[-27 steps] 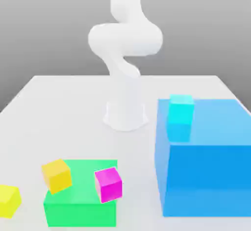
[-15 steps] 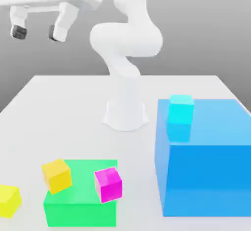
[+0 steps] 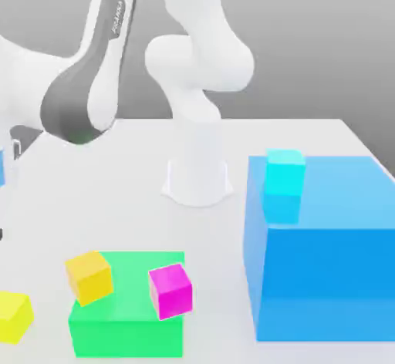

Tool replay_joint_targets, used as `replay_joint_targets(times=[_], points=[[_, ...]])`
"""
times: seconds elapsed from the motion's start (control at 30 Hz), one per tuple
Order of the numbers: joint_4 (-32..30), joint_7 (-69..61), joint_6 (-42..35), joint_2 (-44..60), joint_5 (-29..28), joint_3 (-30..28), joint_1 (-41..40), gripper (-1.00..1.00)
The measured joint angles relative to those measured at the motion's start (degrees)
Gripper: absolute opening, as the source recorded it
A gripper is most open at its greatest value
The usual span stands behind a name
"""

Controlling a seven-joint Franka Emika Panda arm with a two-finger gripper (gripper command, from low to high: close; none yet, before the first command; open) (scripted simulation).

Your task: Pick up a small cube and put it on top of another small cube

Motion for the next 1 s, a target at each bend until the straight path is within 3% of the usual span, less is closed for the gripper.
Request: replay_joint_targets(times=[0.2,0.23,0.43,0.6,1.0], points=[[1.49,1.48,7.75,12.13,4.39,0.34,-2.22,0.00],[1.72,1.42,8.71,13.37,4.53,0.35,-2.22,-1.00],[1.85,1.42,9.34,13.99,4.55,0.41,-2.29,-1.00],[0.26,1.84,2.97,6.07,4.07,0.00,-1.98,-1.00],[-8.49,27.12,-11.13,-17.04,3.01,2.92,6.71,-1.00]])
